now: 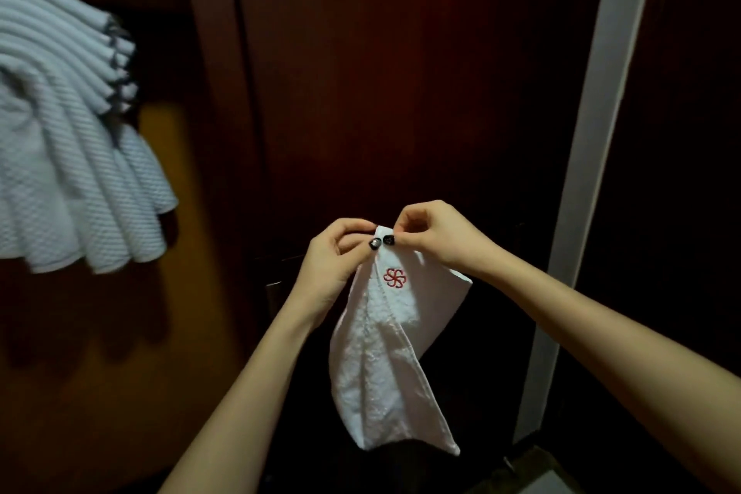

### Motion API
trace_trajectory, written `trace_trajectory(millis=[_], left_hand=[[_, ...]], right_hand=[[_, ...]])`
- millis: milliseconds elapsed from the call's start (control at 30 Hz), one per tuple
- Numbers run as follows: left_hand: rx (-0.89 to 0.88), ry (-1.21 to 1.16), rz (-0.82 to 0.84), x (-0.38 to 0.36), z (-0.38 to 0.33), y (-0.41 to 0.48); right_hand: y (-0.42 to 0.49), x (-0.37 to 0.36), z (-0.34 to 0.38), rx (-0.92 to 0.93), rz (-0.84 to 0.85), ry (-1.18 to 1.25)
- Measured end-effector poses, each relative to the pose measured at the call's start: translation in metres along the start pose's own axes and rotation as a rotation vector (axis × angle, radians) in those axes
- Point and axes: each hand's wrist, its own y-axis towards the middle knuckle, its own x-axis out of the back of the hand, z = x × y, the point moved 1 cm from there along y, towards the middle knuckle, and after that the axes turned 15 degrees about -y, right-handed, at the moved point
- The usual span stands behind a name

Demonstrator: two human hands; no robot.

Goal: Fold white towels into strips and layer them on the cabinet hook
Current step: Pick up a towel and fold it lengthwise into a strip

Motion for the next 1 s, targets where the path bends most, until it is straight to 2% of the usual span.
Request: trace_trajectory(millis=[133, 300, 433, 533, 667, 733, 800, 867, 1000], left_hand=[[-0.043, 0.105, -0.067, 0.030, -0.025, -0.039], [-0.125, 0.209, -0.135, 0.066, -0.035, -0.084], [-0.253, 0.279, -0.221, 0.087, -0.033, -0.114], [-0.307, 0.242, -0.309, 0.109, -0.037, -0.131], [-0.271, 0.256, -0.432, 0.145, -0.043, -0.154], [-0.238, 0.342, -0.462, 0.162, -0.043, -0.171], [-0.227, 0.366, -0.515, 0.177, -0.040, -0.188], [-0.207, 0.369, -0.613, 0.181, -0.032, -0.197], [-0.190, 0.404, -0.693, 0.172, -0.015, -0.202]], right_hand=[[-0.007, -0.031, 0.041, 0.051, -0.033, 0.004], [-0.021, -0.062, 0.085, 0.077, 0.012, 0.030], [-0.042, -0.080, 0.097, 0.066, 0.057, 0.065], [-0.062, -0.098, 0.091, 0.060, 0.118, 0.056], [-0.070, -0.132, 0.088, -0.014, 0.243, -0.022], [-0.067, -0.138, 0.094, 0.003, 0.193, -0.034], [-0.061, -0.138, 0.104, 0.090, 0.125, 0.077], [-0.054, -0.139, 0.115, 0.130, 0.131, 0.207], [-0.047, -0.154, 0.123, 0.008, 0.116, 0.176]])
